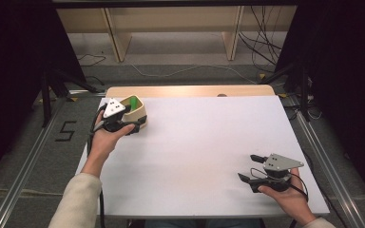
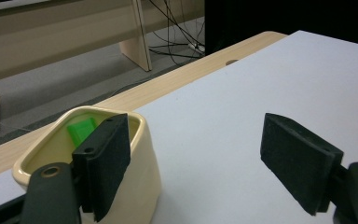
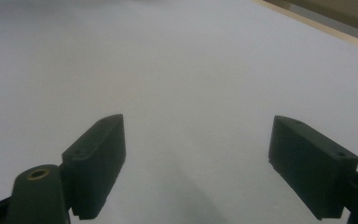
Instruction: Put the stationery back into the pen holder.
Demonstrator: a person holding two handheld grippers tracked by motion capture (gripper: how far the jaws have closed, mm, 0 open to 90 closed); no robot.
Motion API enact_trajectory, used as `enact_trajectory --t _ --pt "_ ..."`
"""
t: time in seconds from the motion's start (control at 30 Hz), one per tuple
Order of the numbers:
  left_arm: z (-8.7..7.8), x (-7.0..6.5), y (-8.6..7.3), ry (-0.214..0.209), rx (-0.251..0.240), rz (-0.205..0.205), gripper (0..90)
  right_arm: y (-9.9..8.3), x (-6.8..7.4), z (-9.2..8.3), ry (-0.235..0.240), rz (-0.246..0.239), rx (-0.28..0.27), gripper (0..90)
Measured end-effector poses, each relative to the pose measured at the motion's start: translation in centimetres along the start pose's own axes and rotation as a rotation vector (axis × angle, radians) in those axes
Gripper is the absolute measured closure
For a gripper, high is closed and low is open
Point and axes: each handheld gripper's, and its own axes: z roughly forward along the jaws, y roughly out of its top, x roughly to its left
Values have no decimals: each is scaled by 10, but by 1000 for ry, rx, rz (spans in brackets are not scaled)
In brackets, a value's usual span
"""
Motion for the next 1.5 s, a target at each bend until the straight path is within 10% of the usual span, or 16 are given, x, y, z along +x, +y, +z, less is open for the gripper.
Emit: enact_trajectory --t 1.5 --pt "-33 -110 -73 -178 -35 60 240 -3 2 0 16 -9 8 194"
